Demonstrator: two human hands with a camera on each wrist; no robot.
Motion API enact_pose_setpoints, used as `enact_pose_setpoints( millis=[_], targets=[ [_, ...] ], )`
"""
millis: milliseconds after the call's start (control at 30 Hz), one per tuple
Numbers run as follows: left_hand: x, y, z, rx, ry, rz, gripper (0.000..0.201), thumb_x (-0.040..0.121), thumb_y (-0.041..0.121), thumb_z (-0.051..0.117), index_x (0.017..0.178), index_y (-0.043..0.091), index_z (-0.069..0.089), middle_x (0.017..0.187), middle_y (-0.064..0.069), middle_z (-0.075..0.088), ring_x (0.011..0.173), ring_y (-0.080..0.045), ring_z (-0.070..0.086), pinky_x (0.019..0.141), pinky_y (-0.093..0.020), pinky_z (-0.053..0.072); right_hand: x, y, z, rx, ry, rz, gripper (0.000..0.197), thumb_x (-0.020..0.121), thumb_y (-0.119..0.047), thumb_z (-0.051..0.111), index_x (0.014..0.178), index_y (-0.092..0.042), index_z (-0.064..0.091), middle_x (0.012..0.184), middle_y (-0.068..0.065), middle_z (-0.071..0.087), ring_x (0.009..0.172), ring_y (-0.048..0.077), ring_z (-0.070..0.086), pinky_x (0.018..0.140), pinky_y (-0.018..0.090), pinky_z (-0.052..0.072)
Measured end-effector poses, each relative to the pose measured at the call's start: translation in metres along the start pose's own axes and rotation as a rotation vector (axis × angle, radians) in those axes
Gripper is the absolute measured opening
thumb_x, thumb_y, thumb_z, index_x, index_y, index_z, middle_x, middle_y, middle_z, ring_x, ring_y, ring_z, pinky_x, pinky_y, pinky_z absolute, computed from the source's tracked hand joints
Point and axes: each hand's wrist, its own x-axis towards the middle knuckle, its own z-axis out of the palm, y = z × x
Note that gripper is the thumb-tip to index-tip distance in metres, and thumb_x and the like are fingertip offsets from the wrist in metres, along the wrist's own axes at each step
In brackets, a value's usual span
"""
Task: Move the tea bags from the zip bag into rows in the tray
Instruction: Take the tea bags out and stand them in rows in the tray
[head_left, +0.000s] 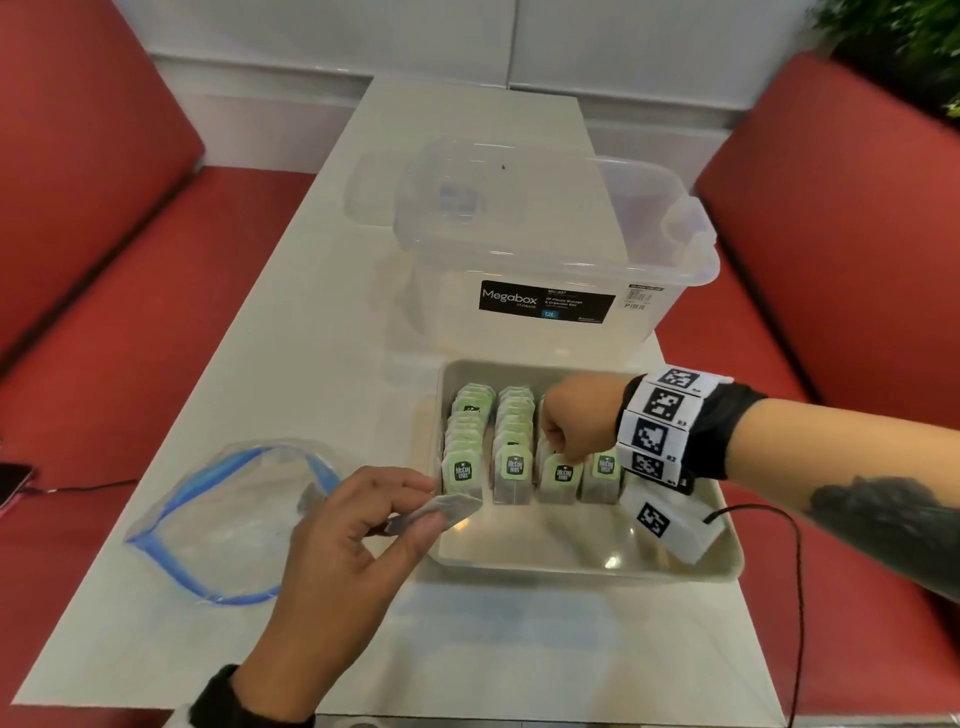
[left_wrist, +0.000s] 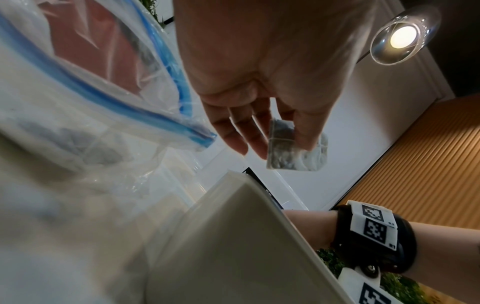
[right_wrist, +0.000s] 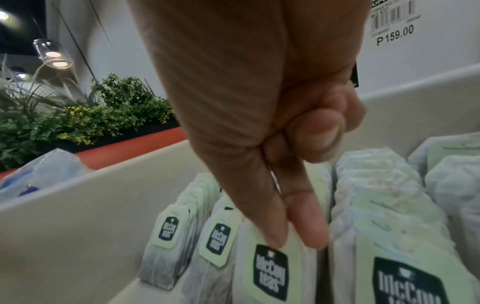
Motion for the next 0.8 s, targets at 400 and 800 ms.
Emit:
enact_pose_setpoints(
  millis=[400,800],
  targets=[
    [-0.001,0.008,0.006,-0.068,0.013,-0.084,0.016,0.072,0.047,0.061,0.085,0.041,0.068,0.078,0.014,0.068,0.073,-0.007,0.061,0.06,-0.012,0.045,-0.003,0.001,0.002,0.028,0.071,0.019,0.018,0.082,-0.022,0.063,0.069,-0.02,0.051,0.072,-0.005,0.054,0.076,0.018,0.054,0.054,0.019,0.034],
    [0.015,0.017,0.015,-0.273,-0.037,-0.258,0.03,0.083,0.004,0.063,0.1,0.027,0.053,0.071,0.011,0.067,0.065,-0.005,0.063,0.055,-0.019,0.049,-0.077,-0.043,-0.017,0.281,0.684,-0.461,0.035,0.074,-0.01,0.07,0.106,-0.025,0.064,0.093,-0.011,0.06,0.072,0.003,0.046,0.063,0.026,0.043]
  ],
)
